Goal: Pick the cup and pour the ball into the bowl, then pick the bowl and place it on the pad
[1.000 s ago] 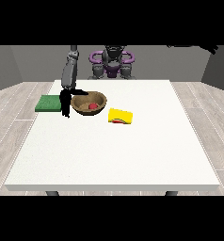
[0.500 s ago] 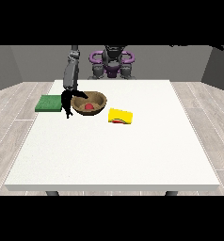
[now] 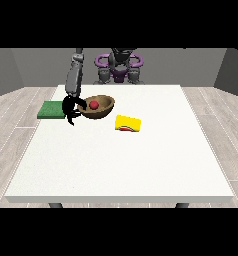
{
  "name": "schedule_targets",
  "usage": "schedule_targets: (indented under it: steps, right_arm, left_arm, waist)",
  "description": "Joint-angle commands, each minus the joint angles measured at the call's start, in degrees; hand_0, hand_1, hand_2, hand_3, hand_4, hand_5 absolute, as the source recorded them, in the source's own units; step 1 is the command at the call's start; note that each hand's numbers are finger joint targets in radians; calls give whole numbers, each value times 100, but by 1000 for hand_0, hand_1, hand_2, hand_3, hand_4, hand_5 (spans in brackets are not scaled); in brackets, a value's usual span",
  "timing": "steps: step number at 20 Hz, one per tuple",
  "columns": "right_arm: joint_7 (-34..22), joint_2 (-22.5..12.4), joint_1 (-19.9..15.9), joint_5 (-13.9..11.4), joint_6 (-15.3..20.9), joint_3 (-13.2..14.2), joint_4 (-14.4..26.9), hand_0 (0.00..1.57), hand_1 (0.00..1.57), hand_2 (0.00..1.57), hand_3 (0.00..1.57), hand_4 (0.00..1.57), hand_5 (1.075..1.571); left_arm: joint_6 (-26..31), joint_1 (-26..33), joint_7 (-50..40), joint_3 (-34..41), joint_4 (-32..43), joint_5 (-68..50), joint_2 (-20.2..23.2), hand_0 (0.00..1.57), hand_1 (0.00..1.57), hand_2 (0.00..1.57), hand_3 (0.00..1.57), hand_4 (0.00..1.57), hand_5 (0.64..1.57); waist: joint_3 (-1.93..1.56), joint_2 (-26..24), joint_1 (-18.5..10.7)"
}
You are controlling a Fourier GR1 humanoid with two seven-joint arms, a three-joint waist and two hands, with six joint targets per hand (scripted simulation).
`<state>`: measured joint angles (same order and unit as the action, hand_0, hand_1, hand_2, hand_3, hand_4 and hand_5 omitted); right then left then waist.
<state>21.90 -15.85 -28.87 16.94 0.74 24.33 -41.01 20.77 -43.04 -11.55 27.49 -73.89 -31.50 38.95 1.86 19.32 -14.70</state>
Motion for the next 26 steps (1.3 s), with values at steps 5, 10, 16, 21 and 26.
schedule_targets:
  steps: [5,10,16,21,26]
  right_arm:
    - [-2022,-272,-332,-506,567,-691,-80,1571,1571,1571,1571,1042,1535]
    - [-2793,-446,-638,-507,616,-816,-236,1571,1571,1571,1571,1026,1541]
    - [-2247,-1733,-749,-581,-90,-442,312,1571,1571,1571,1571,978,1570]
    - [-2420,-1578,-592,-758,-223,-787,-26,1571,1571,1571,1571,984,1571]
    - [-1997,-2098,-962,-211,-883,-181,245,1571,1571,1571,1373,990,1571]
  left_arm:
    - [60,535,413,69,900,305,-103,0,0,0,0,730,1569]
    - [280,921,699,302,1351,357,181,0,0,0,0,715,1568]
    - [353,598,383,428,988,-7,548,0,0,0,0,709,1566]
    - [325,1107,1124,518,1565,421,501,0,0,0,0,703,1560]
    - [508,885,1713,778,1703,417,916,0,0,0,0,703,1562]
  waist:
    - [-174,-732,590]
    - [-181,-1137,874]
    - [-192,-472,649]
    - [-184,-727,1101]
    - [-189,305,1178]
